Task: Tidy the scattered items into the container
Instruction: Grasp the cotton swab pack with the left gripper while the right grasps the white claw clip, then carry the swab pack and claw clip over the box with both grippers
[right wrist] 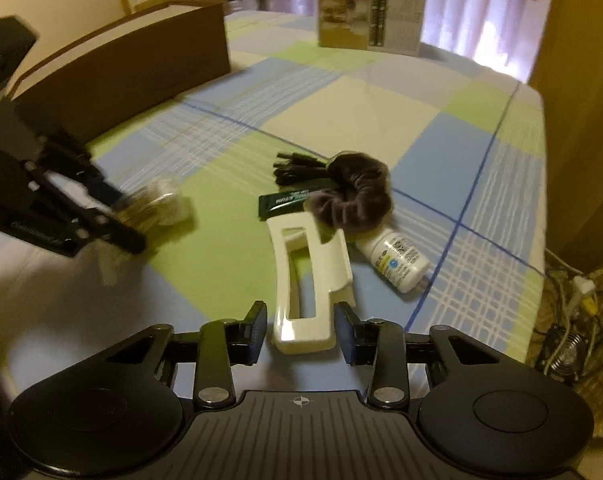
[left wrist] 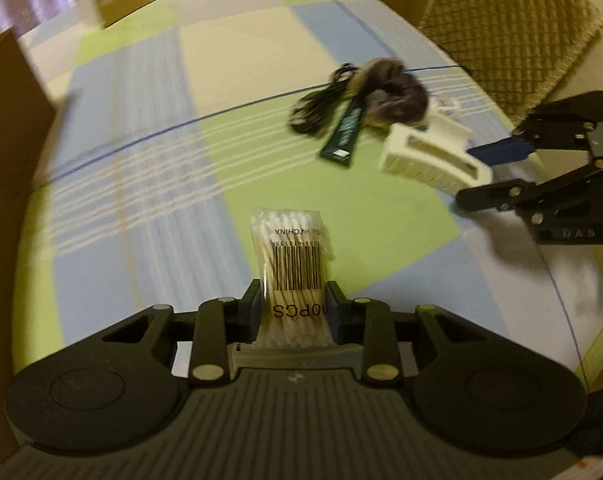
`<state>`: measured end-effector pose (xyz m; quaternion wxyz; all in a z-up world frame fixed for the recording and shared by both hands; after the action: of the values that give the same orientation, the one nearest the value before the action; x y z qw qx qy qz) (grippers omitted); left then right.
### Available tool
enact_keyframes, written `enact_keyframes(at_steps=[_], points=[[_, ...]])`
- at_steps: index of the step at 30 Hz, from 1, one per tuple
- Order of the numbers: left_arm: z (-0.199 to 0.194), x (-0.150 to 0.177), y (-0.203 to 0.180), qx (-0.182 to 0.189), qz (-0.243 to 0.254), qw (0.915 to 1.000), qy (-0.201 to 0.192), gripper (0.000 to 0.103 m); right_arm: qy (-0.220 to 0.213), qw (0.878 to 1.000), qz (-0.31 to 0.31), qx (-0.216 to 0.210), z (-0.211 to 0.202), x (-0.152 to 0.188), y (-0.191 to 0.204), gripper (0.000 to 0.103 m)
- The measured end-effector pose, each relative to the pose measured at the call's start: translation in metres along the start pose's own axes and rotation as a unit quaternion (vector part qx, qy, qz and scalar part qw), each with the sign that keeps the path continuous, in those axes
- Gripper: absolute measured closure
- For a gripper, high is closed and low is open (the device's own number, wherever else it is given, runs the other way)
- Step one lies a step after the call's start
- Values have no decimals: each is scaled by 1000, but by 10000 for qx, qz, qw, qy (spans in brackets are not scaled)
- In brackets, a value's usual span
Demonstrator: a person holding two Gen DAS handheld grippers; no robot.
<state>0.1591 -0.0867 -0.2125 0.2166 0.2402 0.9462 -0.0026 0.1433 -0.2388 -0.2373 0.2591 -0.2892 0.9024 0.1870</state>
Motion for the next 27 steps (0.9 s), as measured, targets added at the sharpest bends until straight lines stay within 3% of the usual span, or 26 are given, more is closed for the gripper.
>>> enact_keyframes(at_steps=[1,3,6,9,10,15,20,27], points=[[-2,1,3,-23,-43,10000,-10,74,-37,10000,65,64,1,-2,-2,56],[-2,-2,7,-84,-91,9999,-60,67,-114,9995,227,203,4,-8,-8,50],[1,-10,6,-169,-48,9997,-186,60,-173,9991,309,249,10,-15,-8,50],[8,-15,2,-192,-18,9996,-204,59,-166,9988,304,354,17,-18,-4,53],[10,-16,1,-201,2,9996,-204,61,-148,9986,286,410,19,-17,-3,63],[10,-13,-6,-150,181,9995,-208,80,-13,9984,236,505,20,-10,8,65],[0,-4,0,-119,161,9997,-144,82,139,9985,503,191,11,-4,20,65],[-38,-1,16,23,120,9993,-348,82,-238,9951,946,-176,-16,-27,43,65]])
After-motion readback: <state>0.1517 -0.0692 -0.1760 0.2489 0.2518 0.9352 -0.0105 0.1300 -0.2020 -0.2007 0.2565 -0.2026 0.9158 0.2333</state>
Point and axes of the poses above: each gripper's, at about its wrist camera, not at the fingertips, and z roughly the way its jaws point, y to its left, x to its underside, the point moved 10 cm from there along z, roughly the way its jaws point, and after that the axes turned 10 degrees about -x, right-handed, at the moved point
